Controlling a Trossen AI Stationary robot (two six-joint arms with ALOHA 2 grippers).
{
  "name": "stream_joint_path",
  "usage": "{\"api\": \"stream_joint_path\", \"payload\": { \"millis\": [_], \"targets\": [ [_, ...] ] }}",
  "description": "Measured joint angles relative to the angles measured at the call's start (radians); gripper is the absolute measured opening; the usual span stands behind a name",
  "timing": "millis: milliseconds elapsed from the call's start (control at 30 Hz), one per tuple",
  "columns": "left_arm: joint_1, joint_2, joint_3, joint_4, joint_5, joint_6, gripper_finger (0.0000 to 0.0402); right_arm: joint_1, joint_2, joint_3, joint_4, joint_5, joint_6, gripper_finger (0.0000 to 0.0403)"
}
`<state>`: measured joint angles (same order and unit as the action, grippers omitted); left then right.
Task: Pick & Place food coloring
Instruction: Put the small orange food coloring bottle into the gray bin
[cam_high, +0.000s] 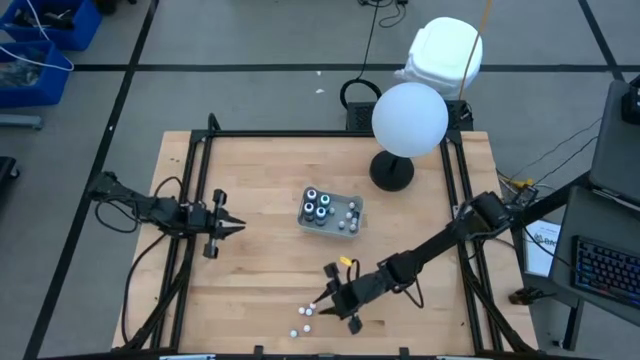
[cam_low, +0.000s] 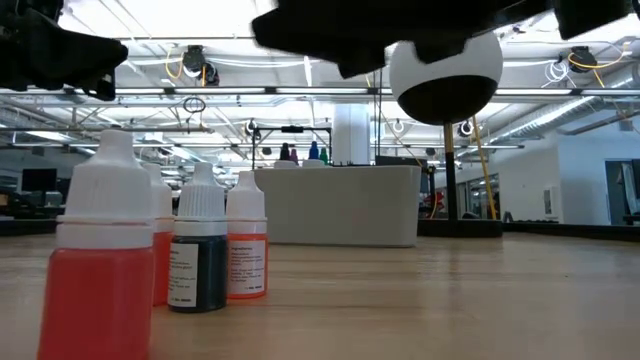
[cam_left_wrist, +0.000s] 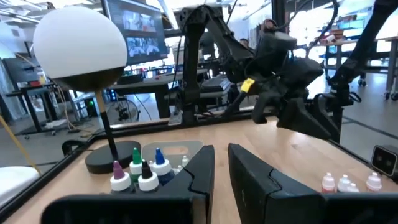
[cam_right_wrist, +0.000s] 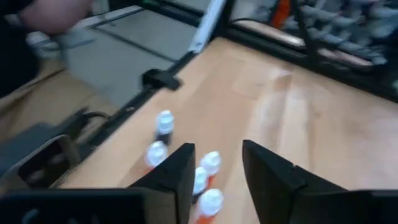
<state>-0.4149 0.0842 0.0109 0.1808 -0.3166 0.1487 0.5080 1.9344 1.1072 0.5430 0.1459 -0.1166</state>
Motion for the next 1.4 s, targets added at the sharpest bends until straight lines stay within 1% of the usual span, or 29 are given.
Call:
{"api": "stream_joint_path", "payload": {
  "millis": [67,133,267,433,567,667,733,800,867,967,1100,1167,1267,1400],
  "targets": [
    [0.0,0.0,0.0,0.001,0.0,0.0,0.0055,-0.001,0.023,0.0,0.043,0.039,0.008,0.0137],
    [0.0,0.0,0.0,0.005,0.0,0.0,0.0056,-0.01,0.043,0.0,0.083,0.036,0.02,0.0147],
    [0.0,0.0,0.0,0.008,0.0,-0.004,0.0056,-0.024,0.045,0.0,0.07,0.035,0.066,0.0162],
    [0.0,0.0,0.0,0.009,0.0,0.001,0.0056,-0.024,0.046,0.0,0.072,0.007,0.094,0.0172],
    [0.0,0.0,0.0,0.011,0.0,0.002,0.0056,-0.018,0.076,0.0,0.1,0.033,0.143,0.0173],
    [0.0,0.0,0.0,0.01,0.0,0.0,0.0056,-0.001,0.144,0.008,0.227,0.041,0.138,0.0174],
    [0.0,0.0,0.0,0.011,0.0,-0.002,0.0056,0.009,0.178,0.024,0.253,0.054,0.122,0.0174],
    [0.0,0.0,0.0,0.009,0.0,-0.011,0.0056,0.016,0.184,0.032,0.211,0.087,0.118,0.0174],
    [0.0,0.0,0.0,0.007,0.0,-0.02,0.0056,0.011,0.182,0.039,0.182,0.087,0.137,0.0174],
    [0.0,0.001,0.0,0.005,0.0,-0.016,0.0056,0.009,0.181,0.04,0.169,0.06,0.147,0.0174],
    [0.0,0.001,0.0,0.003,0.0,-0.006,0.0056,0.011,0.182,0.04,0.095,0.076,0.155,0.0174],
    [0.0,0.001,0.0,0.003,0.0,0.001,0.0056,0.008,0.182,0.04,0.087,0.084,0.155,0.0174],
    [0.0,0.001,0.0,0.003,0.0,0.004,0.0056,0.003,0.181,0.04,0.087,0.064,0.155,0.0173],
    [0.0,0.001,0.0,0.002,0.0,0.004,0.0056,0.003,0.181,0.04,0.066,0.065,0.157,0.0167]
  ]
}}
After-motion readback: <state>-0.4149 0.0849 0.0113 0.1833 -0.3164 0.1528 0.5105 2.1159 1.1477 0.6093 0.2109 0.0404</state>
